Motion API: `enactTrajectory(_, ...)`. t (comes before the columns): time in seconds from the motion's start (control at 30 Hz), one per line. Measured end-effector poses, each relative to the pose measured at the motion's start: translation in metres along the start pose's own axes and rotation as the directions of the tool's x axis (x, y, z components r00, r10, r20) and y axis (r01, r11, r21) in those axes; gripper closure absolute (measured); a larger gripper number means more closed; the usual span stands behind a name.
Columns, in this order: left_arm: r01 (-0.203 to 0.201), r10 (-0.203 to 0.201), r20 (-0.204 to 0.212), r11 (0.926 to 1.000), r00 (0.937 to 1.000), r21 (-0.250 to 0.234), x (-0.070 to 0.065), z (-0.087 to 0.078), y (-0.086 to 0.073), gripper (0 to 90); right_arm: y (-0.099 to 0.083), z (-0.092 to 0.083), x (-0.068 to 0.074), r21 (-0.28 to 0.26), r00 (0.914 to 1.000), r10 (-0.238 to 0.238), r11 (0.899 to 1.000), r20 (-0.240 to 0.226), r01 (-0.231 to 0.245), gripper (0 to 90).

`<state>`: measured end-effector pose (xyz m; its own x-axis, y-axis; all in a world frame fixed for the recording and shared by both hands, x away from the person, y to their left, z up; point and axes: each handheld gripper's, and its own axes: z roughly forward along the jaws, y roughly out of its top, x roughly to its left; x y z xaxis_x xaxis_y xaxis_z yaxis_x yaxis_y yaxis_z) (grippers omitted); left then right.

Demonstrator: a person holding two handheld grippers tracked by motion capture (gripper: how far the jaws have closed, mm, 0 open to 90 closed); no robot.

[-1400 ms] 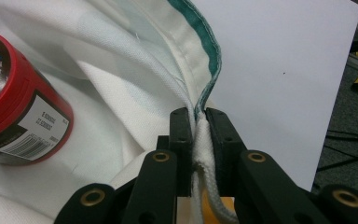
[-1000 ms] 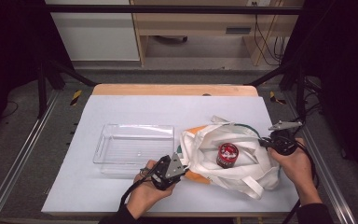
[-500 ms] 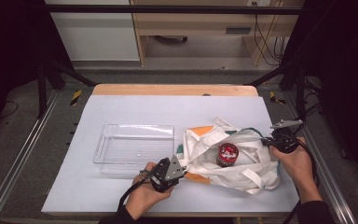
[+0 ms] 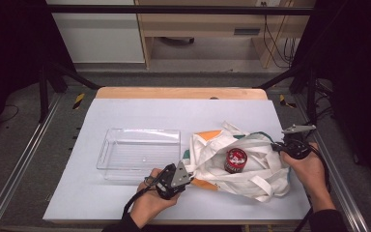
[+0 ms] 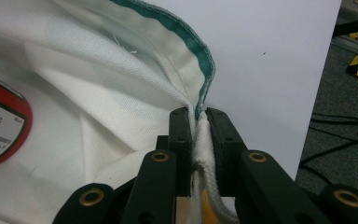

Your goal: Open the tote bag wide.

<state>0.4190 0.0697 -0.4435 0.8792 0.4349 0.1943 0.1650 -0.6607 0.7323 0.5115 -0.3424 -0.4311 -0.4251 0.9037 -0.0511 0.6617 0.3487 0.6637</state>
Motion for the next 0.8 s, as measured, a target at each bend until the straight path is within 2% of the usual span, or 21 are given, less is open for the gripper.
enactTrajectory(0.23,0.012,-0.012,-0.009,0.9997,0.9999,-0.023,0.002,-0.001,0.003,81.6,-0.001,-0.015,0.004,-0.068,0.9995,0.009,0.998,0.029,-0.007,53.1)
enactTrajectory(0.3,0.021,-0.022,-0.011,0.999,0.9997,-0.038,0.002,-0.003,0.005,76.2,-0.001,-0.022,0.005,-0.096,0.9994,0.015,0.995,0.032,-0.012,46.7)
enactTrajectory(0.43,0.022,-0.025,-0.041,0.9976,0.9988,-0.066,0.002,-0.006,0.012,61.6,-0.002,-0.039,0.011,-0.15,0.9998,0.002,0.989,0.019,0.001,37.5)
enactTrajectory(0.5,0.023,-0.027,-0.051,0.9966,0.9983,-0.079,0.001,-0.009,0.014,55.8,-0.004,-0.048,0.016,-0.181,0.9999,-0.007,0.983,0.013,0.01,35.8)
enactTrajectory(0.6,0.024,-0.028,-0.045,0.9949,0.9986,-0.098,0.0,-0.012,0.019,52.0,-0.007,-0.061,0.028,-0.205,0.9993,-0.037,0.978,-0.009,0.034,33.1)
enactTrajectory(0.67,0.019,-0.024,-0.043,0.9938,0.9988,-0.11,-0.001,-0.014,0.024,49.2,-0.01,-0.07,0.035,-0.214,0.998,-0.06,0.975,-0.018,0.055,31.7)
enactTrajectory(0.8,0.015,-0.021,-0.046,0.9925,0.9987,-0.121,0.001,-0.017,0.037,43.1,-0.016,-0.083,0.051,-0.232,0.9953,-0.081,0.97,-0.053,0.066,30.4)
